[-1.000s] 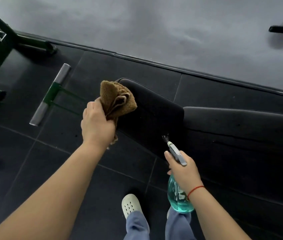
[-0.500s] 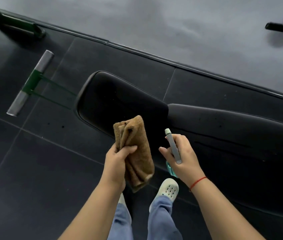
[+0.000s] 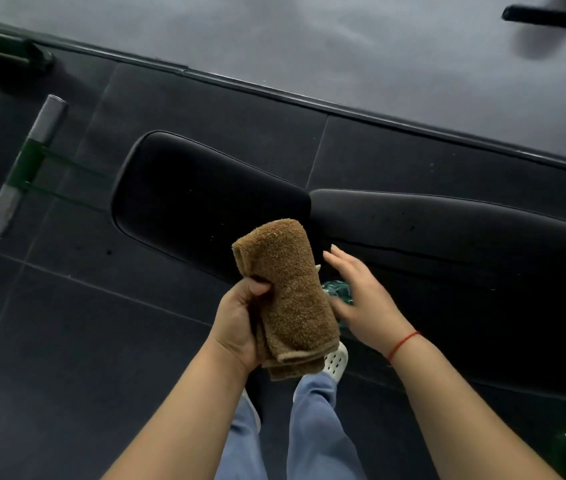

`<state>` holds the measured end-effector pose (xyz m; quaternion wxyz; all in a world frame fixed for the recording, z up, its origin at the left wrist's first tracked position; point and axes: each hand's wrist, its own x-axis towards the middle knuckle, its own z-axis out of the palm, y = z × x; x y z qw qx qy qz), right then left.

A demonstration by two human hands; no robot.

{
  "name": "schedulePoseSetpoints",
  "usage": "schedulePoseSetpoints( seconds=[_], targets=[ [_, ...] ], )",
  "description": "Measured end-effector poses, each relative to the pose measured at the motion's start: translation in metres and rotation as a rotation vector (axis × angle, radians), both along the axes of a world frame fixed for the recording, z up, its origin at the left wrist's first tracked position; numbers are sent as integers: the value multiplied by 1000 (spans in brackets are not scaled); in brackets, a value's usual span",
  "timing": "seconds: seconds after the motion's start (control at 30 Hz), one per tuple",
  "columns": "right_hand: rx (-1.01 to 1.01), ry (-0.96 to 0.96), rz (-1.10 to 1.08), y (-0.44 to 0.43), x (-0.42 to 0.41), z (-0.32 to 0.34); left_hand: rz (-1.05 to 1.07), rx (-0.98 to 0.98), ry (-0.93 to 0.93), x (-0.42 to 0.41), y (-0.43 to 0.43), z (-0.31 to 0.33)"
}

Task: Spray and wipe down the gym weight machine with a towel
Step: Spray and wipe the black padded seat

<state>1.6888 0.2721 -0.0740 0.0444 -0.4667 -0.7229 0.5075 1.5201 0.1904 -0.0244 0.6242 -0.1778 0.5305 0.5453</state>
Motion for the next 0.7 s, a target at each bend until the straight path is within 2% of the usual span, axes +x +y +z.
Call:
schedulePoseSetpoints(
  seconds=[0.07,0.13,0.2,0.27,0.33,0.53,0.6,0.7],
  targets=[
    [186,82,-208,0,-1,23,-45,-7,-3,2,2,3],
    [266,168,-324,-4,-11,49,-96,-10,5,4,5,7],
    [142,173,-310,-9,-27,72,-160,-12,36,9,8,12],
    [-20,64,-244,-12,-39,83,-213,23,62,12,10,16],
    [-52,-20,-205,-9,-45,86,-266,56,97,11,11,17],
    [-201,-169,-198,16,-40,70,-410,127,40,1,23,19],
    [-250,-145,-209,26,-32,56,-424,116,44,-4,29,17],
    [-474,-27,-342,40,-14,37,-383,27,119,-9,31,3]
  ],
)
